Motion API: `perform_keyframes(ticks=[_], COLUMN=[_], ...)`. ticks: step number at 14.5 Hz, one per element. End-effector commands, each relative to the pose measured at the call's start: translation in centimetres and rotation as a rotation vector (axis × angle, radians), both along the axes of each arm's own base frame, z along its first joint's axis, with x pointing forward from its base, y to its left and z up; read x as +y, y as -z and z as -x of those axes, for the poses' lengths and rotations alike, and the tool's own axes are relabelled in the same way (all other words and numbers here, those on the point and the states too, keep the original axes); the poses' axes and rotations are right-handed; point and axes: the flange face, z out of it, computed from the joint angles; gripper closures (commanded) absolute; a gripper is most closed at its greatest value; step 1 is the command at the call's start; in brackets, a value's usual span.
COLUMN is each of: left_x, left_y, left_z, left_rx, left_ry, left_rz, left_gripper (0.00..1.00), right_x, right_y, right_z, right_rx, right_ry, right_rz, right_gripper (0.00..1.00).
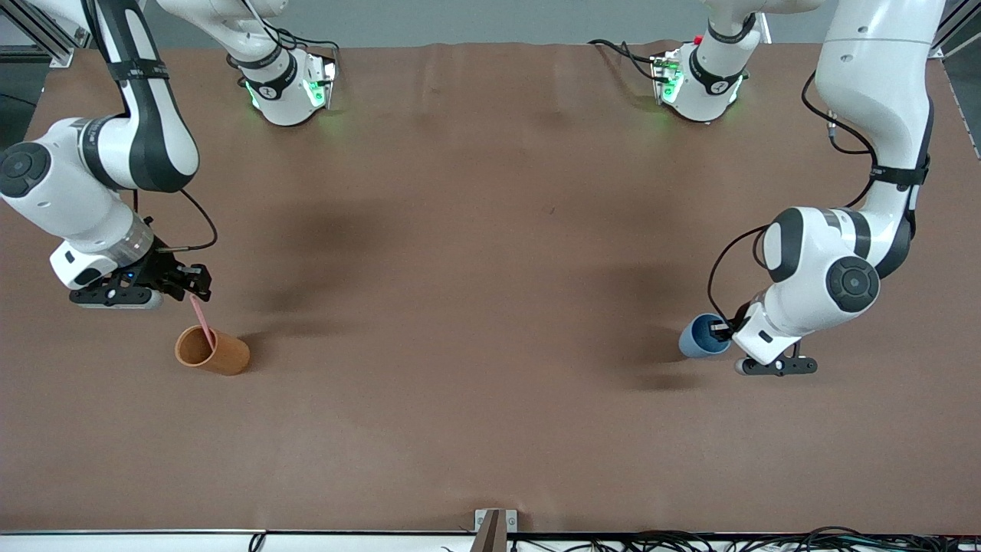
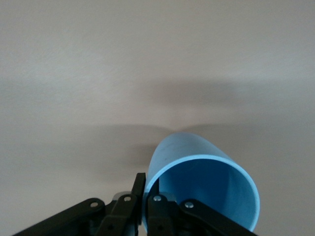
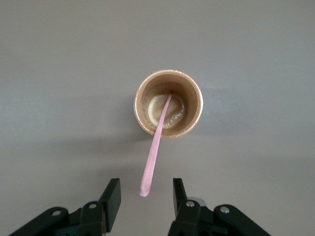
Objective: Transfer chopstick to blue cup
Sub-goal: 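Pull the chopstick from the orange cup while the left gripper moves the blue cup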
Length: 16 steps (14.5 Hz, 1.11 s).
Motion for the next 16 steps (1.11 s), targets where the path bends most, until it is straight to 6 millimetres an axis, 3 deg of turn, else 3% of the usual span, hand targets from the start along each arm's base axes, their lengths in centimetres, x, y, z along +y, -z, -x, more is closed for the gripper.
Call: perform_keyframes(ticks=[1,2,4,7,9,12,14,16], left_x=[-6.1,-9.3,-15.3,-23.9,-27.3,-32.1,-33.6,-34.6], left_y=[-4.4,-4.8,-5.6,-5.0,-4.9,-0.8,1.3,2.2], left_z=[1.6,2.3,3.7,5.3,6.2,9.5,9.9,10.8], left_rx=[-0.001,-0.001,-0.019,-0.015,-0.017,0.041,0.022,0.036], left_ry=[-0.099,-0.139,-0.217,-0.291,-0.318,-0.312,-0.333,-0.325], left_rz=[0.036,0.037,0.024,0.054,0.064,0.037,0.006,0.005], left_gripper=[1.00,1.00,1.00,1.00,0.99,0.99,0.99,0.99], right_x=[0.0,0.0,-0.1,0.0,-0.2,-0.8,-0.9,-0.8], right_y=[0.3,0.3,-0.1,-1.9,-3.9,-9.0,-13.9,-19.3], right_z=[0.3,0.3,0.0,-0.8,-1.5,-2.2,-2.3,-1.9], right_rx=[-0.014,-0.014,-0.021,-0.041,-0.032,0.079,0.149,0.183], right_ry=[-0.007,-0.007,-0.006,0.000,0.003,0.009,0.013,0.007], right_rz=[0.000,0.000,0.000,-0.001,-0.002,-0.011,-0.017,-0.021], right_gripper=[0.75,0.85,0.94,0.94,0.94,0.94,0.94,0.94])
